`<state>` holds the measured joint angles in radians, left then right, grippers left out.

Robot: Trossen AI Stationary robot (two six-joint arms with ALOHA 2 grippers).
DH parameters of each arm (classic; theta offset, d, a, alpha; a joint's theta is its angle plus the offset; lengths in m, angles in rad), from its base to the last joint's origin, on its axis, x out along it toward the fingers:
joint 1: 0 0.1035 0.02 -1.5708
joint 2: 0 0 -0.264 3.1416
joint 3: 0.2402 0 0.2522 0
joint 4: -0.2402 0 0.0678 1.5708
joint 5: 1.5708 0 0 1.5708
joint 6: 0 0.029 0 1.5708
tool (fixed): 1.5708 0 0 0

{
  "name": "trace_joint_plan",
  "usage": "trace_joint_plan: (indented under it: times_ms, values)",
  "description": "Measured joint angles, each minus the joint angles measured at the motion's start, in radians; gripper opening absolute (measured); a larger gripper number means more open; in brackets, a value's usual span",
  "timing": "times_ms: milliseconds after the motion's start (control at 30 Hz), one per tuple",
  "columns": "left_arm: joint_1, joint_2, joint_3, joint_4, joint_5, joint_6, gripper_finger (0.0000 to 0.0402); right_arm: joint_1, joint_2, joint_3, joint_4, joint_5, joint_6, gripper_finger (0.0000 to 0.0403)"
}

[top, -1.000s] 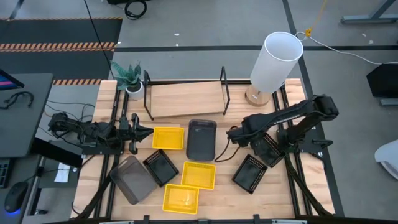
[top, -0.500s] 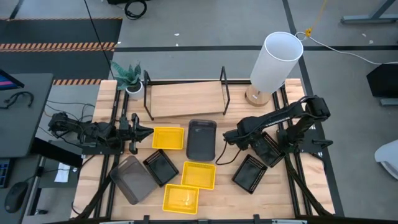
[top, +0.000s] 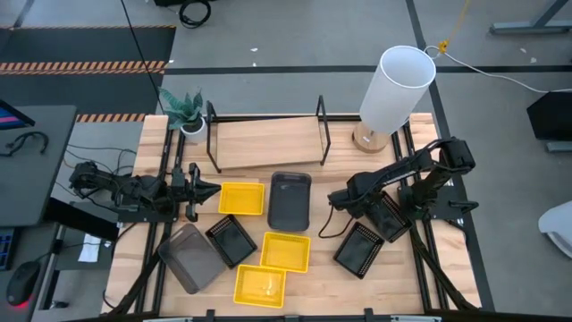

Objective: Stack baskets on shelf by color
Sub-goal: Stack the top black bin on the bottom right black bin

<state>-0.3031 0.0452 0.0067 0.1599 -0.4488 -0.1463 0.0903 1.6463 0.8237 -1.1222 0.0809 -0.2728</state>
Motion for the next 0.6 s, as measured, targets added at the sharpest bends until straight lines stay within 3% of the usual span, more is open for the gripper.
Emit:
trace_joint_plan:
  times_ms: [200,600]
  values:
    - [0.000,0.000,0.000,0.000,0.000,0.000,0.0036,-0.003,0.000,-0.002,-0.005,-0.020,-0.024,0.0009]
    - [0.000,0.000,0.000,0.000,0.000,0.000,0.0032,-0.015,-0.002,-0.001,-0.051,-0.029,-0.017,0.0005]
